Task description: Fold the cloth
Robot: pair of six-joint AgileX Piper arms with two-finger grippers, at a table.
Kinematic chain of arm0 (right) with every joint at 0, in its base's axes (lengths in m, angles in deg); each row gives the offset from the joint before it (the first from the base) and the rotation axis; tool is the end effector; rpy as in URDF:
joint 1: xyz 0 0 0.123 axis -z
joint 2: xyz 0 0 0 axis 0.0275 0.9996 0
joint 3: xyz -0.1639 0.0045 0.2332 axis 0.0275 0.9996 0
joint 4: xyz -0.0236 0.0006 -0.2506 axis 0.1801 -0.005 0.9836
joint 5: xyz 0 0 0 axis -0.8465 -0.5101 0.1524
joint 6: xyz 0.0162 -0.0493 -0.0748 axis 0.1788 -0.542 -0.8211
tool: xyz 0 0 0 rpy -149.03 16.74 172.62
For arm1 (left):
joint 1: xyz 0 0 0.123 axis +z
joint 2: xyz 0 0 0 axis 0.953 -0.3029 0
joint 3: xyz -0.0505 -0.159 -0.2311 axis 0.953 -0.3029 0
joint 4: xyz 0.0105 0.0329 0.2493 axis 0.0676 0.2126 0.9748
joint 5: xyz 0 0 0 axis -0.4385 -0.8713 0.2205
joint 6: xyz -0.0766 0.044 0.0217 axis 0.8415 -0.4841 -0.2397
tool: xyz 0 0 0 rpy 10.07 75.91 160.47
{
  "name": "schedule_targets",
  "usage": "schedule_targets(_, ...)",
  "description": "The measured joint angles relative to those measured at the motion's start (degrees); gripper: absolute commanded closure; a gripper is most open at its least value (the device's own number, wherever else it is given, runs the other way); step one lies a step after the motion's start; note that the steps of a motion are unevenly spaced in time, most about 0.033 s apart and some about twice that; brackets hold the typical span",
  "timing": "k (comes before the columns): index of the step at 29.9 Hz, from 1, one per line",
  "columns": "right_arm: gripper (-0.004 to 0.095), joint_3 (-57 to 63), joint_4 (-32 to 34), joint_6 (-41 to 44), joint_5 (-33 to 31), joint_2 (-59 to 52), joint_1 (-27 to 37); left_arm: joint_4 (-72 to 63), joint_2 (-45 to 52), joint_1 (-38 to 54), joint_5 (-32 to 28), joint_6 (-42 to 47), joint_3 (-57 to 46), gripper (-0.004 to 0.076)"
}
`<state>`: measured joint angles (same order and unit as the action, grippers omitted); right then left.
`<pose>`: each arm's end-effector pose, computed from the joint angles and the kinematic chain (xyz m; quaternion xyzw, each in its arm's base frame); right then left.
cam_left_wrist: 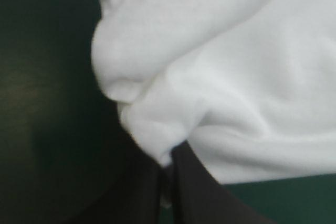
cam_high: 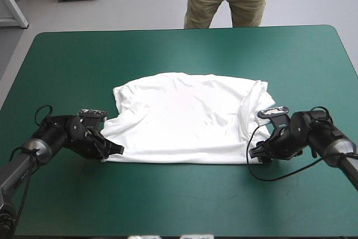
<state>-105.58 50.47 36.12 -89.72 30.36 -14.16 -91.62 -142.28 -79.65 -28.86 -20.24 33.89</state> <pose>0.2281 0.0600 0.2327 -0.1440 0.9800 0.0587 0.1239 0.2350 -0.0419 0.2090 0.0895 0.9861 -0.0692 0.1213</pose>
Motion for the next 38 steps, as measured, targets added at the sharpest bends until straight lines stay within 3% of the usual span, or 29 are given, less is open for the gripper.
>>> schedule_targets(6, 0.0571, 0.1, 0.7, 0.0, 0.7, 5.2, 0.0, 0.0, 0.0, 0.0, 0.0, -0.2, 0.0, 0.0733)
schedule_targets(13, 0.0928, 0.0, 0.9, -1.2, 0.7, 5.2, 0.2, 0.0, 0.1, 0.0, -0.1, -0.2, 0.0, 0.0733)
schedule_targets(21, 0.0925, 0.8, -0.5, -1.5, -3.3, -0.3, 0.2, 0.8, 2.8, 0.0, 2.3, -0.2, -0.7, 0.0733)
schedule_targets(31, 0.0926, 1.0, -0.9, -0.7, -14.5, -13.5, 0.2, 2.0, 14.4, 0.0, 13.3, -0.2, -0.7, 0.0733)
schedule_targets(38, 0.0925, 1.1, -2.6, 0.5, -17.3, -19.9, 0.2, 2.3, 18.5, 0.0, 16.7, 0.7, 0.3, 0.0733)
